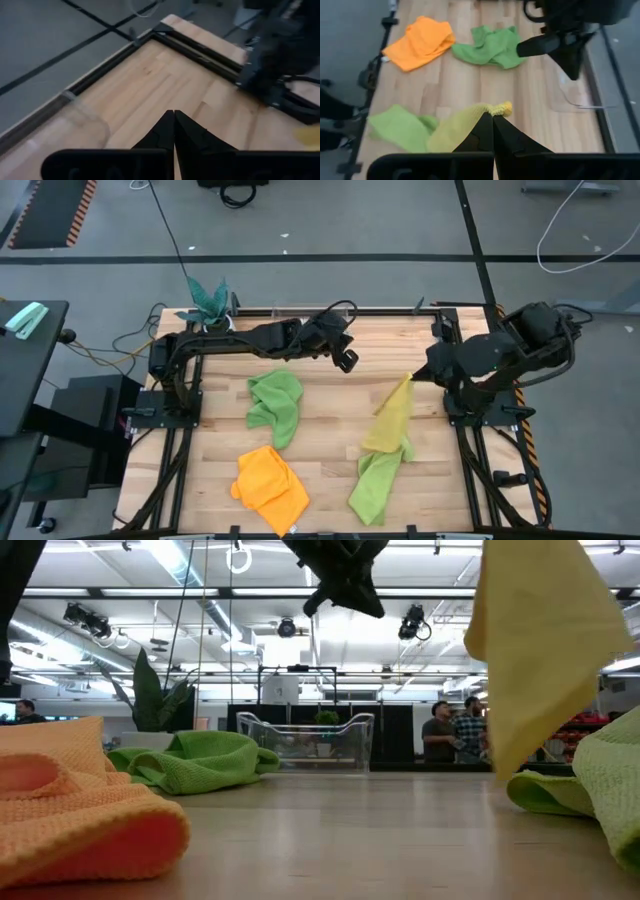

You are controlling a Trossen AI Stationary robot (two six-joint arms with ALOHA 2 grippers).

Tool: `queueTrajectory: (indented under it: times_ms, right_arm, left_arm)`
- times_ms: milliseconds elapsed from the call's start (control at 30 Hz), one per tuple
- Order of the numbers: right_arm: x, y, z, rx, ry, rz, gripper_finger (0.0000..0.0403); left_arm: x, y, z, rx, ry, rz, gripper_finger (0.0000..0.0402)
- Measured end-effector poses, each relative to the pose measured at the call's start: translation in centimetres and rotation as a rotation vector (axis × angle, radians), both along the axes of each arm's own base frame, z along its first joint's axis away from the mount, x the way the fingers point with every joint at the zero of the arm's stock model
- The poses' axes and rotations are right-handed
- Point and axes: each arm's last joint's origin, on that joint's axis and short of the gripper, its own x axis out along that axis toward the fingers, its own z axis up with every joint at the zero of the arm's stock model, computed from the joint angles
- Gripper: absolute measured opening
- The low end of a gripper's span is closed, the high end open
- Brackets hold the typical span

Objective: Fold microfiber towels
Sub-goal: Fold the yellow towel

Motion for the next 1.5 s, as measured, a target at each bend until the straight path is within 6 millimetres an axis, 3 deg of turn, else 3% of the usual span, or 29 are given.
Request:
queueTrajectory:
  times_ms: [267,567,833,1133,1500]
  right_arm:
    - [-1.7,-0.2,0.7,0.104,-0.040,-0.049,0.0000]
    - [-2.0,-0.4,0.8,0.127,-0.049,-0.081,0.0000]
    - [-1.8,-0.3,0.8,0.132,-0.056,-0.082,0.0000]
    - [-0.8,0.3,1.0,0.191,-0.080,-0.055,0.0000]
    - [-0.7,0.4,1.1,0.255,-0.095,-0.101,0.0000]
  left_arm:
    - [0.5,-1.2,0.5,-0.181,-0.082,-0.381,0.0025]
    - [0.7,-2.0,0.2,-0.267,-0.079,-0.585,0.0053]
    - [1.9,-3.0,-1.7,-0.292,-0.051,-0.616,0.0090]
    - [3.8,-2.4,-4.5,-0.360,-0.059,-0.601,0.0107]
    - [4.2,-2.4,-4.9,-0.372,-0.088,-0.697,0.0108]
